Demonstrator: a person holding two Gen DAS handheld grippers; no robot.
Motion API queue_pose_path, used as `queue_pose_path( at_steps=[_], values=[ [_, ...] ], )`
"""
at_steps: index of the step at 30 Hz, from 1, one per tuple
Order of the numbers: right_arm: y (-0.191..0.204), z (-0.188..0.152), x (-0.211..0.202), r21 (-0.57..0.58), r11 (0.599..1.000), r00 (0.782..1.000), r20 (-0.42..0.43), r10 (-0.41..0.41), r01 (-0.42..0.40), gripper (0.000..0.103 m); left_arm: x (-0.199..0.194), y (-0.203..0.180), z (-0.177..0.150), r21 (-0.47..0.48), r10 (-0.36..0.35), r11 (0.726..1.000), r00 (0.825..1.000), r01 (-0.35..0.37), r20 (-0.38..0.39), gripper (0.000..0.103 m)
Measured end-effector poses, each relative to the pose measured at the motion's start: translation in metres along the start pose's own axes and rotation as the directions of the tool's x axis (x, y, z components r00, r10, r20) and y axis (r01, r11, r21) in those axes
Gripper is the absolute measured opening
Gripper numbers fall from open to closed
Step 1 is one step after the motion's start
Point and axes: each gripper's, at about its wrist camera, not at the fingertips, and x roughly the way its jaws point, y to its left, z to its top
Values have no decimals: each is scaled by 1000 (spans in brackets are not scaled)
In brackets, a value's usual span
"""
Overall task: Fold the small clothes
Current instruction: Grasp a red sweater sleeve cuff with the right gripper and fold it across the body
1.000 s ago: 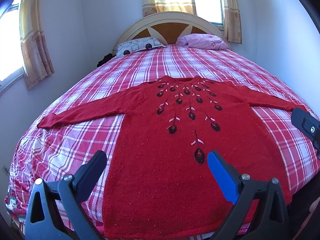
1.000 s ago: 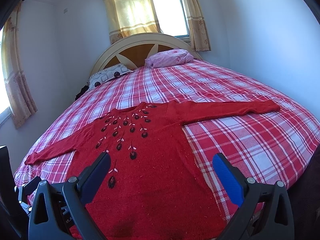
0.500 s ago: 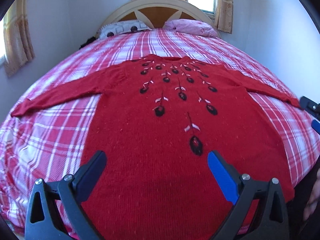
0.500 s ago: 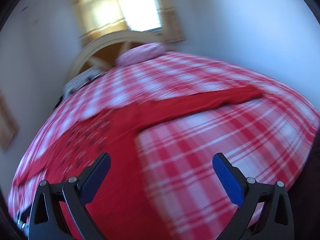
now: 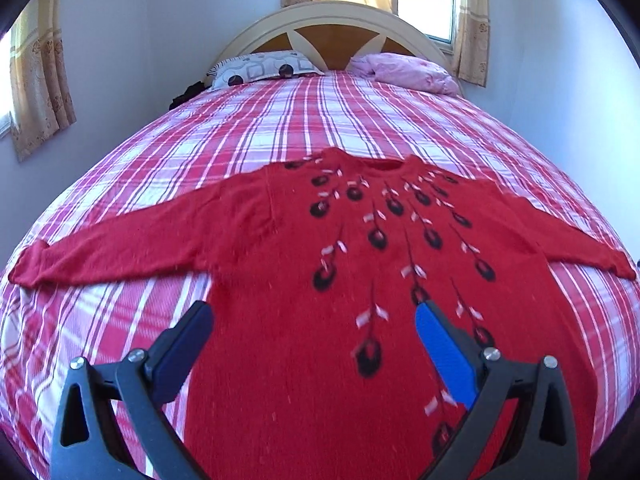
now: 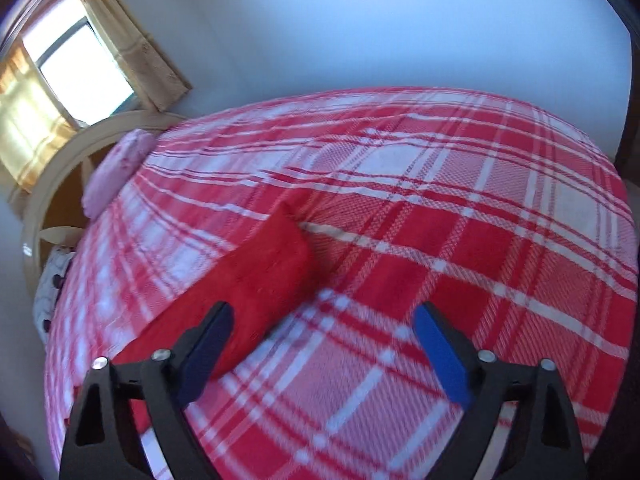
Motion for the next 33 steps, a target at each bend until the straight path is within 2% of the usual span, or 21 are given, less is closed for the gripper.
queue_pose_path(
  at_steps=[4, 6, 9, 10, 14, 16, 18, 23, 25, 27, 31, 33],
  values=[
    [22, 5, 13, -91, 995, 999, 8, -31, 31, 85, 16, 7, 5, -13, 13, 1000, 1000, -13, -18, 103],
    [31, 4, 21, -141, 987, 997, -2, -80, 79, 83, 24, 13, 5, -33, 11, 999, 999, -12, -36, 103],
    [41, 0, 25, -210, 964, 986, 10, -166, 164, 60, 34, 22, 1, -77, -2, 997, 998, -2, -63, 103],
    [42, -1, 27, -238, 953, 982, 16, -188, 186, 45, 37, 25, -2, -98, -15, 995, 997, 8, -73, 103],
    [45, 5, 32, -289, 940, 983, 7, -186, 180, 17, 50, 33, -12, -165, -45, 986, 993, 26, -112, 103],
    [48, 9, 26, -296, 941, 985, -6, -171, 162, 11, 53, 36, -13, -185, -55, 982, 991, 33, -119, 103],
    [58, 11, 14, -310, 941, 990, 4, -144, 138, 11, 52, 38, -13, -201, -67, 979, 992, 43, -111, 103],
    [118, 4, -37, -407, 913, 999, 43, -6, 23, 10, 50, 37, -14, -198, -75, 979, 992, 54, -103, 103],
    [158, -5, -62, -459, 886, 995, 31, 90, -66, 10, 51, 39, -14, -201, -81, 978, 992, 60, -99, 103],
    [199, -19, -83, -507, 846, 982, -2, 187, -162, 10, 51, 41, -14, -211, -94, 975, 992, 73, -90, 103],
    [293, -70, -117, -604, 714, 925, -115, 361, -354, 10, 47, 49, -15, -248, -131, 963, 989, 111, -69, 103],
    [332, -102, -127, -609, 647, 878, -198, 435, -458, 10, 42, 54, -15, -257, -126, 961, 990, 105, -66, 103]
  ],
)
